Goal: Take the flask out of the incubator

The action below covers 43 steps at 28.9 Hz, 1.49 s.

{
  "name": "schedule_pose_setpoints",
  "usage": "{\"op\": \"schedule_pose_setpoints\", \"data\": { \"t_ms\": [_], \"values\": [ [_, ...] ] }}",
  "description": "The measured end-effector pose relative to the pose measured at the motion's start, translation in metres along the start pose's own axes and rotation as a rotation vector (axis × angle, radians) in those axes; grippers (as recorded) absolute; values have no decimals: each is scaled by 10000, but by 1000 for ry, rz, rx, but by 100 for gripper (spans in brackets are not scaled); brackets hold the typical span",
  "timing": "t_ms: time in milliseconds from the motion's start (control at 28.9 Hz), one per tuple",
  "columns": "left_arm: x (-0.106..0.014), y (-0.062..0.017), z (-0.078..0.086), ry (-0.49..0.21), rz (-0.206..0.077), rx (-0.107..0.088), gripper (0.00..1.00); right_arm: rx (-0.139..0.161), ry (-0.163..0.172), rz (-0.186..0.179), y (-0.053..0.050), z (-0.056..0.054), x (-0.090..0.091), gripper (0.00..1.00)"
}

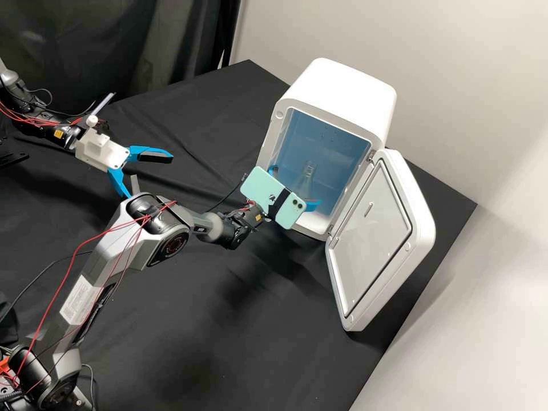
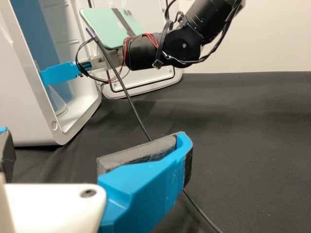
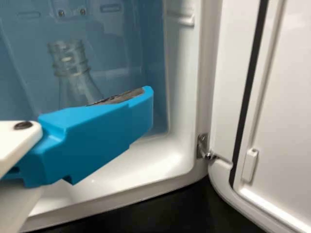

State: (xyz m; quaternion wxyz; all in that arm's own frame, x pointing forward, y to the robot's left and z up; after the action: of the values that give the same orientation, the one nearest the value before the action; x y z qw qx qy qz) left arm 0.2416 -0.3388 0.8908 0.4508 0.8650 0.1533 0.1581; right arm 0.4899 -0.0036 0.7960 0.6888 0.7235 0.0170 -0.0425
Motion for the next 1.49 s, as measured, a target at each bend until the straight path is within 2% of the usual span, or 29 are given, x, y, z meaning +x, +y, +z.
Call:
{"op": "schedule_pose_setpoints", "data": {
  "t_ms": [173, 312, 381, 554, 658, 762, 796, 900, 1108, 1350, 1488],
  "values": [
    [0, 0, 0, 0, 0, 0, 100, 0, 2, 37, 109, 88, 112, 100],
    [0, 0, 0, 0, 0, 0, 100, -9, -4, 43, 126, 181, 200, 100],
    [0, 0, 0, 0, 0, 0, 100, -12, 7, 37, 137, 188, 244, 100],
    [0, 0, 0, 0, 0, 0, 100, -37, 27, 13, 90, 216, 312, 100],
    [0, 0, 2, -1, 0, 0, 100, -24, 30, -7, 16, 248, 343, 100],
    [1, -1, 7, -2, 0, 0, 100, -14, 30, -28, -66, 223, 353, 100],
    [1, -2, 13, -5, -1, 1, 100, -15, 21, -41, -97, 214, 356, 100],
    [2, -2, 20, -4, 0, -3, 100, -18, 30, -68, -211, 126, 362, 100],
    [2, -2, 20, -4, 0, -3, 100, -18, 31, -73, -233, 115, 360, 100],
    [2, 0, 13, 3, 2, -9, 100, -17, 17, -82, -306, 217, 412, 100],
    [-6, 13, 29, 1, 2, -9, 100, -16, 4, -77, -286, 288, 436, 100]
  ]
}}
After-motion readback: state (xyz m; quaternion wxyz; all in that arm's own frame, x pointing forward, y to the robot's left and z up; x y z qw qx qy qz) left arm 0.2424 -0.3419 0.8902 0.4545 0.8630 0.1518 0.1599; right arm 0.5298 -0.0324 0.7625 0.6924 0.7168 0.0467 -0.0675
